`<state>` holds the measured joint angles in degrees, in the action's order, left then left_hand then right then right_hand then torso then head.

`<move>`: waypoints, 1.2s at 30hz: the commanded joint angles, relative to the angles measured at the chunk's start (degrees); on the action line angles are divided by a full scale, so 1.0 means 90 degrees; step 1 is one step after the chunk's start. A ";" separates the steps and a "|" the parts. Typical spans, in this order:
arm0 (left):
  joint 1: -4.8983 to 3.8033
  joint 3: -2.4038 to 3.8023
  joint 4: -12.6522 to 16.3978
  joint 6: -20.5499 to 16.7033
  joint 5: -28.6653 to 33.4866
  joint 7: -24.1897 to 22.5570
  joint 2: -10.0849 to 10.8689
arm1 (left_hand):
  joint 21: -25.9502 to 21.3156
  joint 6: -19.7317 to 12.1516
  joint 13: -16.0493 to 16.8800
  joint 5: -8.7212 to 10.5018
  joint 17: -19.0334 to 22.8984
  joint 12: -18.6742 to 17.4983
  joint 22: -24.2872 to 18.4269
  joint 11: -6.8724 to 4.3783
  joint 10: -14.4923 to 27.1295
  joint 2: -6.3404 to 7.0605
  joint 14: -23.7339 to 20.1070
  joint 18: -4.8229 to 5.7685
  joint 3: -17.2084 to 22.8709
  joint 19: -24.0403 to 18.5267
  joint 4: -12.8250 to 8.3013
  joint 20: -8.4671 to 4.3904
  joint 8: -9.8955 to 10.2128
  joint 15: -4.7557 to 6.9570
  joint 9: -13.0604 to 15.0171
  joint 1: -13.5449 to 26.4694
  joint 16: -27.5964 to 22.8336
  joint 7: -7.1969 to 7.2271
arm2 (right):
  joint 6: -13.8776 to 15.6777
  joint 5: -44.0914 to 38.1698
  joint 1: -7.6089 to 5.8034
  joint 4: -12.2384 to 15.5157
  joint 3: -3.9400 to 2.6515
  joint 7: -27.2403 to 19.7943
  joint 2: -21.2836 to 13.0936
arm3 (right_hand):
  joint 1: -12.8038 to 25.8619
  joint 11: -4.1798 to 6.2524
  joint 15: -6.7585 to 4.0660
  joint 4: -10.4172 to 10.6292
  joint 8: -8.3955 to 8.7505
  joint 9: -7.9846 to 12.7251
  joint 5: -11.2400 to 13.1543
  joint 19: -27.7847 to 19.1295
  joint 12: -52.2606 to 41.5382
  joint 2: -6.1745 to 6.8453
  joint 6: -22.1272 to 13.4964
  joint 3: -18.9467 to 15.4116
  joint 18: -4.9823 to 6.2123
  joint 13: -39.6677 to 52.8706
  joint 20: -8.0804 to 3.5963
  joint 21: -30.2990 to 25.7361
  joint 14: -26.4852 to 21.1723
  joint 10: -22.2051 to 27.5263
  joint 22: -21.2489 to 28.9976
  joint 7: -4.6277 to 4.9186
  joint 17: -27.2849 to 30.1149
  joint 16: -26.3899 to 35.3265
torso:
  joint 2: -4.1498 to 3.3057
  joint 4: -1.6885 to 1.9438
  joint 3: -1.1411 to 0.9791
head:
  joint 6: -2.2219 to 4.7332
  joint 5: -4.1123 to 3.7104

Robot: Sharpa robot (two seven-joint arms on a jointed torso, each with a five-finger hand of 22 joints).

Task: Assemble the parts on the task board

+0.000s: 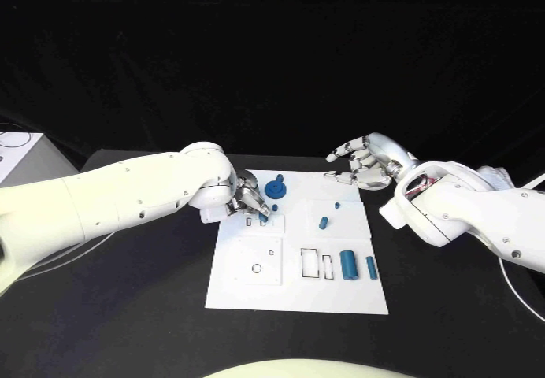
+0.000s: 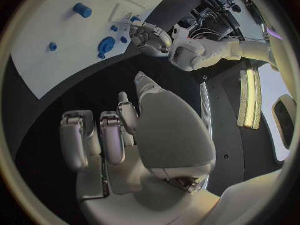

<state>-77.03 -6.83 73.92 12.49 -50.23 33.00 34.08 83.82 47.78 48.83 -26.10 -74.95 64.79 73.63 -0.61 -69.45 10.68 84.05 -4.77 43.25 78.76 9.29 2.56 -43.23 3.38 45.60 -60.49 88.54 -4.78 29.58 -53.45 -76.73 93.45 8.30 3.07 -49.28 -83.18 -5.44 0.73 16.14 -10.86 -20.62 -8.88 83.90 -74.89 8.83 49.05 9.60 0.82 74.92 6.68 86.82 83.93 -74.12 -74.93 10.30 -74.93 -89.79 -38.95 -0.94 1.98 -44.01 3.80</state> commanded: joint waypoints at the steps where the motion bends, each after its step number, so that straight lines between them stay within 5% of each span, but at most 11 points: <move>1: -0.0004 0.0004 0.0090 -0.0477 -0.0187 -0.0155 0.0020 | 0.0057 0.0215 0.0047 -0.0126 -0.1429 0.0064 0.0060 -0.0016 -0.0095 0.0028 0.0582 0.0141 0.1234 0.0075 -0.1302 -0.0001 -0.0039 0.0066 0.0018 0.0069 0.0040 0.0137 | -0.0094 -0.0007 -0.0001 -0.0006 -0.0003 -0.0010 -0.0010 | 0.0030 0.0002 0.0035 0.0020 -0.0020 0.0007 -0.0038 0.0483 0.0025 -0.0018 -0.0054 0.0032 0.0011 0.0049 0.0022 -0.0031 0.0661 0.0044 -0.1396 -0.0007 -0.1635 0.0000 | -0.0006 0.0005 -0.0002 | 0.0006 0.0002; 9: 0.0003 -0.0023 0.0309 -0.0829 -0.0720 -0.0128 0.0057 | 0.0103 0.0312 0.0129 -0.0387 -0.1456 0.0120 0.0174 -0.0057 -0.0223 0.0091 0.0593 0.0165 0.1237 0.0163 -0.1365 -0.0041 -0.0031 0.0106 0.0045 0.0105 0.0053 0.0177 | -0.0098 -0.0005 -0.0002 0.0001 -0.0003 0.0001 -0.0036 | 0.0041 0.0001 0.0035 0.0025 -0.0022 0.0009 -0.0046 0.0482 0.0021 -0.0022 -0.0056 0.0033 0.0012 0.0052 0.0022 -0.0034 0.0662 0.0040 -0.1394 -0.0006 -0.1637 -0.0001 | -0.0007 -0.0003 -0.0002 | -0.0032 0.0033; 19: 0.0039 -0.0181 0.0646 -0.1327 -0.1319 -0.0110 0.0181 | 0.0123 0.0339 0.0184 -0.0443 -0.1462 0.0157 0.0227 -0.0067 -0.0271 0.0110 0.0596 0.0177 0.1240 0.0202 -0.1381 -0.0051 -0.0032 0.0116 0.0054 0.0110 0.0056 0.0189 | -0.0094 -0.0005 -0.0002 0.0003 -0.0003 0.0006 -0.0064 | 0.0044 0.0001 0.0035 0.0026 -0.0022 0.0009 -0.0048 0.0482 0.0023 -0.0022 -0.0056 0.0034 0.0012 0.0051 0.0022 -0.0034 0.0662 0.0042 -0.1394 -0.0006 -0.1636 0.0000 | 0.0008 0.0018 -0.0006 | -0.0089 0.0058; 36: 0.0165 -0.0277 0.0752 -0.1466 -0.1578 -0.0101 0.0237 | 0.0137 0.0355 0.0191 -0.0462 -0.1461 0.0165 0.0261 -0.0075 -0.0289 0.0127 0.0596 0.0184 0.1244 0.0226 -0.1395 -0.0057 -0.0034 0.0122 0.0060 0.0107 0.0055 0.0195 | -0.0084 0.0000 -0.0002 -0.0015 -0.0003 -0.0006 -0.0066 | 0.0053 0.0001 0.0036 0.0030 -0.0024 0.0010 -0.0055 0.0481 0.0029 -0.0024 -0.0057 0.0034 0.0012 0.0044 0.0022 -0.0035 0.0660 0.0048 -0.1393 -0.0005 -0.1631 0.0003 | 0.0000 0.0006 0.0004 | -0.0118 0.0078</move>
<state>-75.59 -9.34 80.53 0.15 -63.07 32.54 36.28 84.71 49.51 50.49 -29.95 -74.93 65.90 74.95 -1.31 -71.61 12.11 84.05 -3.88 43.56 80.38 7.87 2.16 -43.15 4.19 46.05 -59.06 88.79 -4.05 29.41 -53.37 -76.74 93.29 8.31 3.28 -49.84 -83.18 -5.44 0.73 16.29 -10.85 -20.62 -9.11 83.90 -74.89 8.83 49.05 9.75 0.82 74.90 6.68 86.82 83.93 -74.12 -74.91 10.30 -74.91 -89.79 -38.87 -0.84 1.98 -44.95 4.44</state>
